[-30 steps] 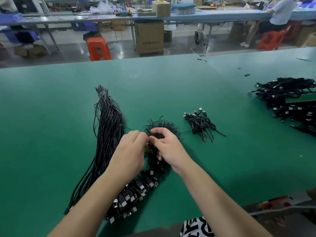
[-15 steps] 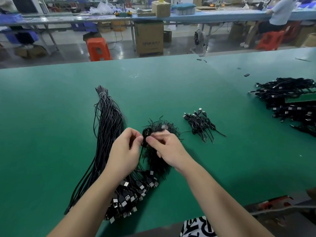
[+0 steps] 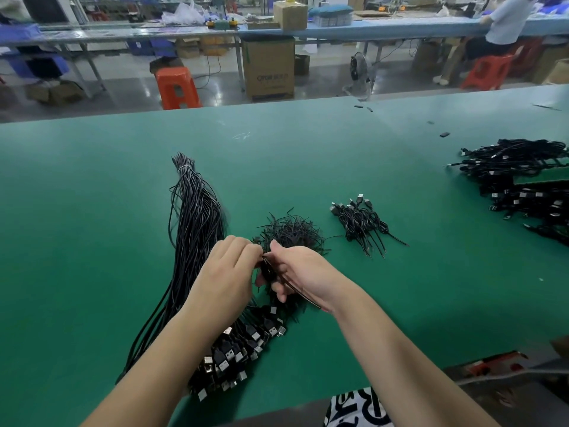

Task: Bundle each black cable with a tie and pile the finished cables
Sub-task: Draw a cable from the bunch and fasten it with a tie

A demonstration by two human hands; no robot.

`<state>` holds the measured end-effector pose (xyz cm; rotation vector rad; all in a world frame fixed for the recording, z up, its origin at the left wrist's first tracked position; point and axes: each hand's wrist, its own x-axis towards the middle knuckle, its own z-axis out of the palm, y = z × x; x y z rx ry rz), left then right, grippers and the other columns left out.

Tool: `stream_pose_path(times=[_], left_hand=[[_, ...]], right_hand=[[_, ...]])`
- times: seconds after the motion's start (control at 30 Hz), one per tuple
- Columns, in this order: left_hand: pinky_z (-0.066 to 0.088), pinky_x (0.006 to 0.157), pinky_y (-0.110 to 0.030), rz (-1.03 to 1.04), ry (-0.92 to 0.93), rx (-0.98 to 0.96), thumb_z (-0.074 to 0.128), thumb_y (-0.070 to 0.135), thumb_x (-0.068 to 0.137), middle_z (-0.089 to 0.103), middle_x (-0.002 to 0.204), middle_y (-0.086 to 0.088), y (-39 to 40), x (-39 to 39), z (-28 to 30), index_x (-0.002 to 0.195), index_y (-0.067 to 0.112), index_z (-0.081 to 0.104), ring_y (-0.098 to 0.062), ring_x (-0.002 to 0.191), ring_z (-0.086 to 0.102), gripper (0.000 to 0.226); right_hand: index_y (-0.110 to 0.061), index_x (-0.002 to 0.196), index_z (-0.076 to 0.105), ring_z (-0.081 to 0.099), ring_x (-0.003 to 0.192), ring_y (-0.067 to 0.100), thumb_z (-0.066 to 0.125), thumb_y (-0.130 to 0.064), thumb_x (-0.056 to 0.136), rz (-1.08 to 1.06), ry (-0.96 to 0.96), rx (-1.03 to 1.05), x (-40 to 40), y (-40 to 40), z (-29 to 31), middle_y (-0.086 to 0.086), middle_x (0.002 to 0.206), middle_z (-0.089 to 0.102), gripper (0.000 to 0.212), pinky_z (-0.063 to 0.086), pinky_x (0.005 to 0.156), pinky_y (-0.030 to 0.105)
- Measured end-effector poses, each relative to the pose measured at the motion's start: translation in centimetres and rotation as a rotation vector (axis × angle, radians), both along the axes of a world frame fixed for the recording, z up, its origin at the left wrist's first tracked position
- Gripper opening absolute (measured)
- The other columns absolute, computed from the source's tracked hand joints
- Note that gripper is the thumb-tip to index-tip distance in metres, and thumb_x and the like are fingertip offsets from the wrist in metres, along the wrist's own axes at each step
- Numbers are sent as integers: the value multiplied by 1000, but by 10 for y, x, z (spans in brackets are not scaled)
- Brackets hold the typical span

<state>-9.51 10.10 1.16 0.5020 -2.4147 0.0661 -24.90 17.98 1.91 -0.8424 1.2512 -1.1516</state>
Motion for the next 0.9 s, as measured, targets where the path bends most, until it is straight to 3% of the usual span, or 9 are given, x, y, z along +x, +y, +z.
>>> stream_pose_path(times=[0.13, 0.2, 0.27, 0.4, 0.57, 0.67, 0.77, 0.83, 0.9], left_hand=[[39, 69, -27, 86, 133, 314, 57, -1, 94, 55, 86, -2, 4, -5, 8, 89, 5, 59, -17, 77, 49, 9], [36, 67, -19, 146, 184, 464, 60, 4, 96, 55, 84, 4, 5, -6, 10, 90, 10, 58, -8, 73, 48, 9], [36, 63, -12, 212, 240, 595, 60, 11, 97, 55, 76, 10, 7, -9, 10, 87, 17, 57, -2, 69, 51, 12], [37, 52, -12, 235, 308, 883, 61, 18, 98, 55, 64, 10, 6, -15, 9, 82, 27, 59, 1, 54, 48, 18], [40, 58, -27, 167, 307, 1070, 65, 21, 95, 60, 68, 2, 5, -14, 8, 83, 22, 64, -8, 58, 47, 13], [38, 57, -21, 141, 289, 1000, 66, 20, 94, 57, 65, 9, 7, -12, 10, 82, 22, 62, -4, 57, 46, 14], [40, 62, -13, 66, 187, 687, 66, 12, 93, 57, 71, 14, 9, -7, 17, 86, 20, 61, -5, 67, 52, 12], [47, 71, -24, -31, 58, 421, 66, 2, 91, 58, 82, 6, 6, -5, 18, 91, 11, 63, -10, 77, 54, 10], [50, 70, -40, -86, -53, 205, 69, -9, 85, 59, 84, -4, 2, -3, 15, 92, 4, 65, -26, 77, 56, 15]], right_hand=[[16, 118, 54, 55, 59, 18, 50, -24, 99, -30, -34, -32, -4, 0, 0, 24, 93, 65, 45, 53, 57, 31], [-2, 128, 55, 59, 60, 17, 52, -7, 101, -97, -52, -99, -5, 1, -1, 15, 93, 74, 28, 57, 60, 32], [-13, 133, 52, 63, 64, 17, 59, 4, 97, -176, -11, -185, -5, 1, -4, 6, 92, 74, 40, 60, 69, 37], [-27, 106, 70, 68, 80, 13, 71, 3, 90, -243, 273, -300, 0, -1, -9, -8, 87, 72, 34, 60, 84, 36], [-35, 91, 74, 70, 63, 12, 74, -8, 90, -356, 324, -309, 0, 0, -8, -7, 88, 75, 27, 53, 67, 17], [-36, 85, 72, 61, 53, 1, 76, -15, 89, -434, 406, -295, 0, -2, -14, -14, 93, 68, 21, 48, 57, 14], [-27, 94, 76, 55, 54, -8, 73, -28, 92, -397, 453, -217, -2, -3, -16, -27, 64, 63, 4, 39, 59, 7], [-22, 97, 78, 55, 58, -5, 69, -29, 96, -352, 450, -180, -4, -2, -15, -21, 65, 66, 11, 44, 62, 16], [-25, 92, 79, 61, 70, 6, 66, -25, 97, -305, 380, -137, -4, -1, -13, -3, 78, 75, 13, 53, 70, 31]])
